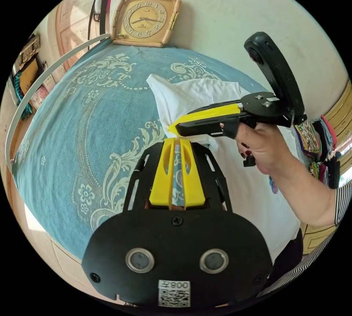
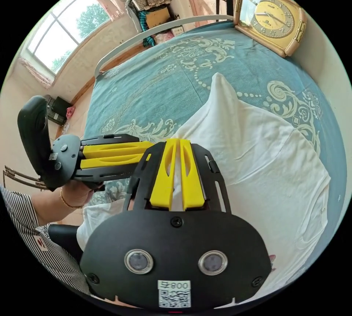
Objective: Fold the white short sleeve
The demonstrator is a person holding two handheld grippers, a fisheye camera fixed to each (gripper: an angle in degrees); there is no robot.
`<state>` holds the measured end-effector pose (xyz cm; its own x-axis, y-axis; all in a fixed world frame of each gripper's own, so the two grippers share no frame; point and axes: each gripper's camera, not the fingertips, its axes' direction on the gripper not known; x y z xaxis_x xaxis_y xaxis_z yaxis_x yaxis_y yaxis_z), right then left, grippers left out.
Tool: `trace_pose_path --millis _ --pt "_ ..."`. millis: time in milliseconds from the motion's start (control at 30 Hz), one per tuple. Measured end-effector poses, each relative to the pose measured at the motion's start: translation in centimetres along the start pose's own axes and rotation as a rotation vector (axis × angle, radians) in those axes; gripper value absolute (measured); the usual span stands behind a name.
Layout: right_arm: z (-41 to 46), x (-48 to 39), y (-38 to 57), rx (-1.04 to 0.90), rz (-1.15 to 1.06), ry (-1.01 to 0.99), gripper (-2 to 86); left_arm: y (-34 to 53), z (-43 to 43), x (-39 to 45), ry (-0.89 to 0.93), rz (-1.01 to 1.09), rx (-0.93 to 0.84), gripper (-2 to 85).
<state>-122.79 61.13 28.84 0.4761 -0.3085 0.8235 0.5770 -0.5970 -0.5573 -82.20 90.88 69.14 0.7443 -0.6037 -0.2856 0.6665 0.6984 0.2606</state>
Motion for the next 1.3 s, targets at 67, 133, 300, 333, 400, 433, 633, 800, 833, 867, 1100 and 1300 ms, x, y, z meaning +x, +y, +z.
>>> trace_pose_path --millis 67,133,300,333,400,433,633,800,833,867,1100,1300 --pt "0.1 0.2 0.6 0.036 -0.001 -0.107 2.2 0.1 -0.4 0.5 -0.021 0.025 -0.006 2.9" --pt "0.6 0.7 1.0 0.04 0.009 -0.182 1.7 0.1 -0.4 0.4 -0.022 0.023 -0.009 3.0" --pt "1.8 2.3 2.0 0.043 0.054 -0.262 1.5 -0.6 -1.8 -1.0 0.005 -0.047 0.064 3.7" --pt "1.7 2.6 2.2 0.059 0.062 -0.269 1.6 -1.3 -2.4 -1.4 0.021 -0.046 0.108 4.3" --pt "1.3 2.7 2.7 0.098 0.077 -0.258 1.8 -3.5 -2.3 -2.3 0.039 -0.035 0.122 5.6" --pt "1.1 2.7 3.1 0.118 0.091 -0.244 2.0 -5.4 -1.6 -3.1 0.057 -0.033 0.109 6.4" --pt "-0.5 1.4 6.4 0.218 0.16 -0.169 2.8 -15.6 2.9 -6.5 0.1 -0.006 0.016 7.7" --pt "1.4 0.2 8.2 0.161 0.129 -0.17 2.7 -20.2 6.7 -7.9 0.211 -0.01 -0.157 3.4" --pt "2.0 0.3 8.4 0.131 0.13 -0.189 2.7 -20.6 5.9 -7.5 0.205 0.0 -0.129 2.7" --pt "2.3 0.4 8.8 0.126 0.133 -0.214 2.6 -20.9 4.5 -6.5 0.188 0.039 -0.085 2.4" --pt "3.0 1.0 11.4 0.126 0.145 -0.241 2.0 -23.3 2.8 -1.8 -0.098 0.187 -0.054 1.7" --pt "4.1 1.5 13.5 0.089 0.153 -0.273 1.6 -24.4 3.1 -0.7 -0.242 0.159 -0.043 2.0"
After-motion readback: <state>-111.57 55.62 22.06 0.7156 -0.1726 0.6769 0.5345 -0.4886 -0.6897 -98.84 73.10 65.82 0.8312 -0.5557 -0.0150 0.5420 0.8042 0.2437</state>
